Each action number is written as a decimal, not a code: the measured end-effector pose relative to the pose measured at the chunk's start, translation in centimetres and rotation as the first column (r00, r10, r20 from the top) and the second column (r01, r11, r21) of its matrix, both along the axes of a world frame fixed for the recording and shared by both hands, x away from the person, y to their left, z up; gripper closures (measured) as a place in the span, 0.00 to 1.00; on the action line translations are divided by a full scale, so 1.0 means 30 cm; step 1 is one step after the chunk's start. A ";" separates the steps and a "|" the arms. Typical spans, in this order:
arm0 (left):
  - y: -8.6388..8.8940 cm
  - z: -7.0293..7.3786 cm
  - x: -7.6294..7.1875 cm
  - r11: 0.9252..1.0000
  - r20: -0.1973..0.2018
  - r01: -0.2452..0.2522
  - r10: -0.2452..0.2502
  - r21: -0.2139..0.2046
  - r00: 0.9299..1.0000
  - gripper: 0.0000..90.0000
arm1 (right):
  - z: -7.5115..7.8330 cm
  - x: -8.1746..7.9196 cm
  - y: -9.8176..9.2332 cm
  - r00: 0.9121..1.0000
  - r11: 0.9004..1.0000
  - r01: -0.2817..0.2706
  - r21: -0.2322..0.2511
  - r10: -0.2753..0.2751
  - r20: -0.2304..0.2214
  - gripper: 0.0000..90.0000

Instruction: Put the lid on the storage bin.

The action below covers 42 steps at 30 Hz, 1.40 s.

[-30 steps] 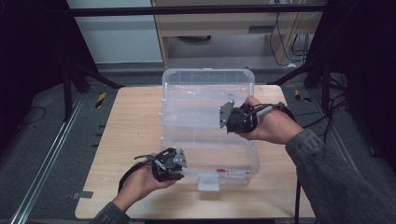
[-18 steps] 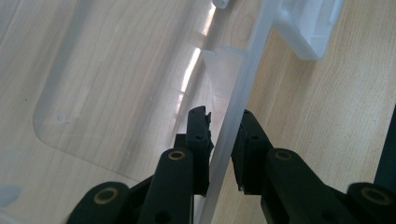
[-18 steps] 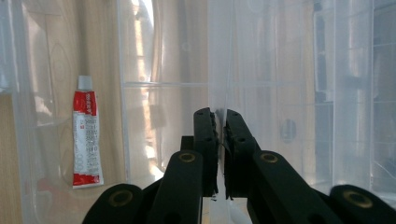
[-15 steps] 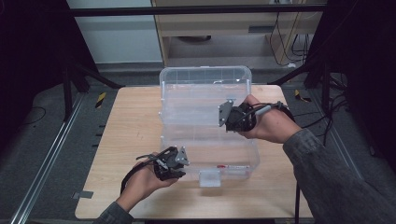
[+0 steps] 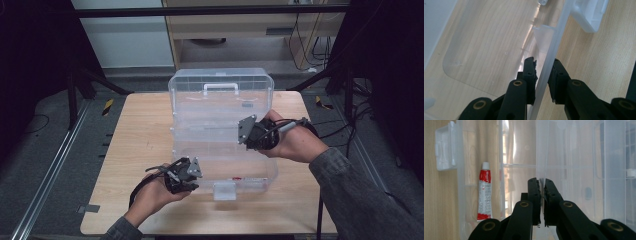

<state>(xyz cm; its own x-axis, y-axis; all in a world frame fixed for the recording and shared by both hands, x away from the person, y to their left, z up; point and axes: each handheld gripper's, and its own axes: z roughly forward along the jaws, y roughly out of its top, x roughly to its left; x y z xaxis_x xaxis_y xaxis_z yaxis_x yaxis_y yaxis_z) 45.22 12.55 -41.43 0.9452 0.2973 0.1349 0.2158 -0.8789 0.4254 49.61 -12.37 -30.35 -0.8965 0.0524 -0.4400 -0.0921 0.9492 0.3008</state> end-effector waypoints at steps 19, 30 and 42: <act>0.003 -0.009 -0.012 0.999 -0.014 -0.033 0.033 -0.028 0.999 0.84 | -0.023 -0.032 -0.013 0.999 1.000 -0.010 0.003 0.010 -0.053 0.95; -0.002 -0.031 -0.019 0.999 0.011 -0.042 0.042 0.006 0.999 0.79 | -0.026 -0.034 -0.016 0.999 1.000 -0.014 0.004 0.014 -0.046 0.93; 0.050 0.066 -0.074 0.981 0.067 -0.072 0.085 -0.180 0.994 0.61 | -0.027 -0.036 -0.020 0.999 1.000 -0.017 0.004 0.017 -0.039 0.93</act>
